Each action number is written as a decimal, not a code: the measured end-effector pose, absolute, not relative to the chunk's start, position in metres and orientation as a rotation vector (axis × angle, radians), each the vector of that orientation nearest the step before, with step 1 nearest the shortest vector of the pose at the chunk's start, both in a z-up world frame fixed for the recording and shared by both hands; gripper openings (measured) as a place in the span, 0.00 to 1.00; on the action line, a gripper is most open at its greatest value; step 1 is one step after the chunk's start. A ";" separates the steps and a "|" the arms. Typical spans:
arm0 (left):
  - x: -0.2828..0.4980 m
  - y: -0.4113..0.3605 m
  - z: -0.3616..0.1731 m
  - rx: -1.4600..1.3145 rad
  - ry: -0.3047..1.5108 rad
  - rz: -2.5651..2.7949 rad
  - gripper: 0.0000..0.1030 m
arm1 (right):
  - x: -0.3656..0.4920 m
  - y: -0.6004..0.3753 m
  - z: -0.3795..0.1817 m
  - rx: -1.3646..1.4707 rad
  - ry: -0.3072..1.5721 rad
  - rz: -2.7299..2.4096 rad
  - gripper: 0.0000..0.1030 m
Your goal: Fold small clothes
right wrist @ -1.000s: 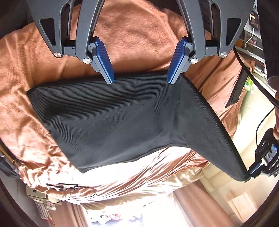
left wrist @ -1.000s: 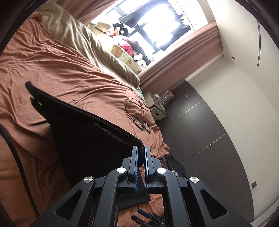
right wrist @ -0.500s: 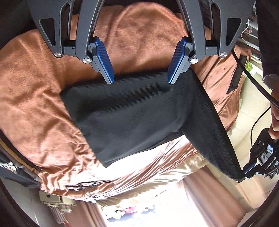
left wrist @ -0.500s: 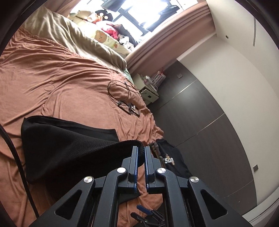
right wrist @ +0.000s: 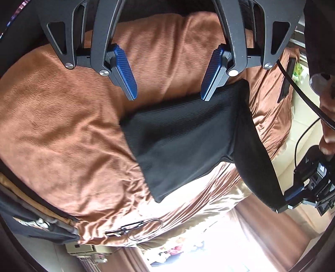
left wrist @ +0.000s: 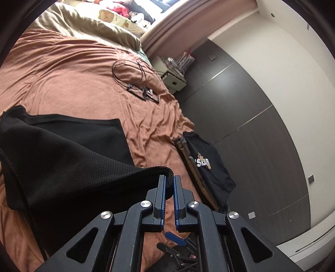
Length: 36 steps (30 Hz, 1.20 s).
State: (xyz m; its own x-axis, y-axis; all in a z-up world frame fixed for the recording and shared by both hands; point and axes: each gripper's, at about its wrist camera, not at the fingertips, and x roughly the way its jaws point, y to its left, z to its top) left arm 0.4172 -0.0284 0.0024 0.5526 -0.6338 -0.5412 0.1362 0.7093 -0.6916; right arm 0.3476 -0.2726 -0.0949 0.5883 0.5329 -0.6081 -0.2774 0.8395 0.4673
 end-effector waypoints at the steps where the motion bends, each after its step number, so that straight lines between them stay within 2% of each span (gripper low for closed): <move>1: 0.420 -0.037 -0.002 -0.633 0.890 -0.504 0.06 | 0.348 -0.276 -0.096 0.347 0.816 0.480 0.60; 9: 0.432 -0.079 -0.036 -0.590 1.022 -0.539 0.09 | 0.349 -0.293 -0.102 0.376 0.823 0.467 0.60; 11: 0.433 -0.079 -0.043 -0.606 1.042 -0.545 0.19 | 0.349 -0.296 -0.103 0.378 0.826 0.466 0.60; 13: 0.430 -0.073 -0.048 -0.623 1.040 -0.532 0.39 | 0.347 -0.298 -0.103 0.377 0.828 0.467 0.60; 15: 0.426 -0.063 -0.050 -0.621 1.030 -0.500 0.46 | 0.347 -0.298 -0.102 0.375 0.827 0.469 0.60; 24: 0.393 -0.001 -0.080 -0.573 1.061 -0.315 0.46 | 0.358 -0.287 -0.098 0.319 0.808 0.490 0.59; 28: 0.375 0.026 -0.099 -0.552 1.082 -0.211 0.46 | 0.373 -0.277 -0.095 0.275 0.825 0.497 0.49; 36: 0.347 0.066 -0.129 -0.571 1.103 -0.105 0.46 | 0.406 -0.270 -0.099 0.272 0.880 0.484 0.43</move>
